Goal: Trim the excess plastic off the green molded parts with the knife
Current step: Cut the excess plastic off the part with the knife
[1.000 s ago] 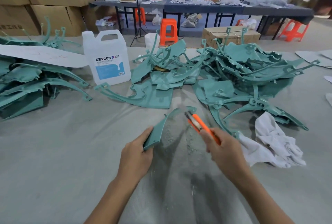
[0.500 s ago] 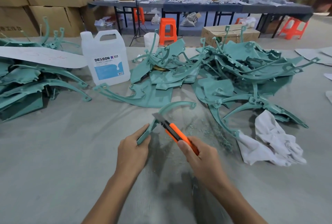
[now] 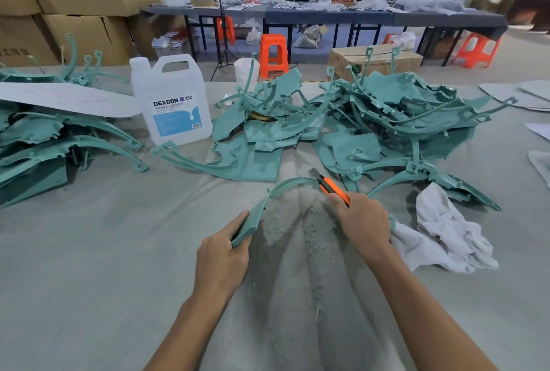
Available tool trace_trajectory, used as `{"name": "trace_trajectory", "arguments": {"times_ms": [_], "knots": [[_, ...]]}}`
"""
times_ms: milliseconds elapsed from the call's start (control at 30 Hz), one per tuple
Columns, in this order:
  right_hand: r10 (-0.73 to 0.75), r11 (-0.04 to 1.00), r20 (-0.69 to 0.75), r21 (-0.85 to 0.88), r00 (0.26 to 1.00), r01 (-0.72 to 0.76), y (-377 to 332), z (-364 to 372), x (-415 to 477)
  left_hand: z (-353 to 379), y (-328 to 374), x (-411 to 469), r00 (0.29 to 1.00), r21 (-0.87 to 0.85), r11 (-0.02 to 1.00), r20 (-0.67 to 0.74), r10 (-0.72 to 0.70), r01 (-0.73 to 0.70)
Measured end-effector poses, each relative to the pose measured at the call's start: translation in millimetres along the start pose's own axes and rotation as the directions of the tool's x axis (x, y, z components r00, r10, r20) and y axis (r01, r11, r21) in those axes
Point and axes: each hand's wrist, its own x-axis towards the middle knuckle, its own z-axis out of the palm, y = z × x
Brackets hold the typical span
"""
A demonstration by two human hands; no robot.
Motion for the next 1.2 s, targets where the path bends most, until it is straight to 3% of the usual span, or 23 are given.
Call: {"name": "trace_trajectory", "arguments": {"times_ms": [133,233,333,433,533,700,833,967,1067,1200], "knots": [[0.086,0.996,0.021,-0.024,0.996,-0.086,13,-5,5,-1,1,0,1.000,-0.041,0.999,-0.007,-0.007,0.007],[0.080,0.994,0.013,0.071,0.997,-0.081,18,-10,-2,-2,0,1,1.000,-0.055,0.998,-0.014,-0.010,0.010],[-0.011,0.965,-0.048,0.261,0.999,0.023,3,-16,-28,0,-1,1,1.000,-0.039,0.999,-0.020,-0.001,0.000],[-0.197,0.898,0.031,0.406,0.980,0.168,-23,-17,-61,0,-2,1,1.000,-0.033,0.999,-0.022,0.000,-0.001],[-0.320,0.868,0.058,0.418,0.946,0.267,-34,-11,-76,-1,-2,3,1.000,-0.030,1.000,-0.022,-0.007,0.006],[-0.115,0.978,0.034,0.179,0.993,0.107,-10,-8,-31,-1,0,-1,1.000,0.022,1.000,0.012,0.012,-0.013],[0.049,0.998,0.055,-0.046,0.997,-0.046,14,-12,-1,-3,1,-2,1.000,-0.056,0.998,-0.003,-0.019,0.019],[0.027,0.990,0.020,0.134,0.999,-0.030,25,-13,-17,-8,3,4,0.995,-0.177,0.980,0.001,-0.098,0.096],[-0.012,0.945,-0.109,0.324,0.994,0.047,15,-7,-52,-11,8,9,0.962,-0.455,0.856,0.012,-0.272,0.248],[-0.095,0.897,-0.158,0.414,0.983,0.153,-4,2,-81,-6,15,2,0.901,-0.720,0.546,0.298,-0.316,0.429]]}}
